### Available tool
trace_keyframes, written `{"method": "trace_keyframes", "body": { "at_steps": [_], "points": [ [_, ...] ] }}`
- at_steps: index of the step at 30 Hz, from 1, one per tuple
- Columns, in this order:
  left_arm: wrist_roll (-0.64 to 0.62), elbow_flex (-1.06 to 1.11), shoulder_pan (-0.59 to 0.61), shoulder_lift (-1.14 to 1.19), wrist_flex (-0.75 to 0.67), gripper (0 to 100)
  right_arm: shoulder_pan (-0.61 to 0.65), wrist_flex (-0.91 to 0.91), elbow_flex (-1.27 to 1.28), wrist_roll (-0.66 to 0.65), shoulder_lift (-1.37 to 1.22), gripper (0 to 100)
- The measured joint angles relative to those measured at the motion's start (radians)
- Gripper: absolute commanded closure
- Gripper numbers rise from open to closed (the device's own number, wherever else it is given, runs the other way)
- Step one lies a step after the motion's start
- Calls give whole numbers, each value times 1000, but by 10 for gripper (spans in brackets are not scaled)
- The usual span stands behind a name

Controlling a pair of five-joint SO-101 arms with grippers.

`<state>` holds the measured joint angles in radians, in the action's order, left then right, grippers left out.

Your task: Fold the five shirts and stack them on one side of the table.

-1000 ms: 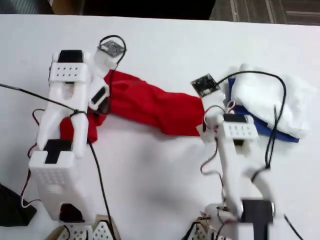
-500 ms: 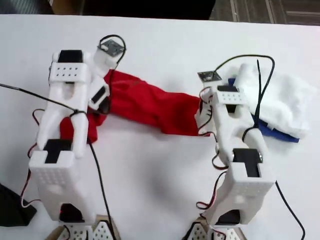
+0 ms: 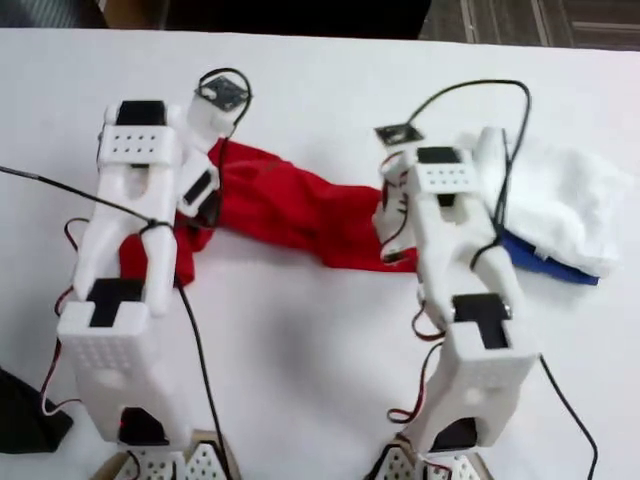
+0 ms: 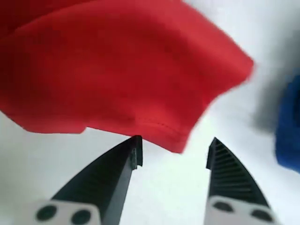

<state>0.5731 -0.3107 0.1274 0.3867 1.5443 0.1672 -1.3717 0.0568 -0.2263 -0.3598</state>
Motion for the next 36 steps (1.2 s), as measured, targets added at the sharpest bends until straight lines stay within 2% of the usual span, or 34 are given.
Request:
{"method": "trace_keyframes", "body": {
  "at_steps": [9, 27, 30, 33, 36],
  "points": [
    [0, 5, 0, 0, 0, 801, -8, 41, 0, 86, -80, 776],
    [0, 6, 2, 0, 0, 801, -23, 48, -2, 92, -97, 780],
    [0, 6, 2, 0, 0, 801, -23, 57, -11, 94, -133, 843],
    [0, 6, 2, 0, 3, 801, -32, 60, -17, 95, -157, 986],
    [0, 6, 2, 0, 38, 801, -48, 69, -21, 95, -160, 979]
  ]
}}
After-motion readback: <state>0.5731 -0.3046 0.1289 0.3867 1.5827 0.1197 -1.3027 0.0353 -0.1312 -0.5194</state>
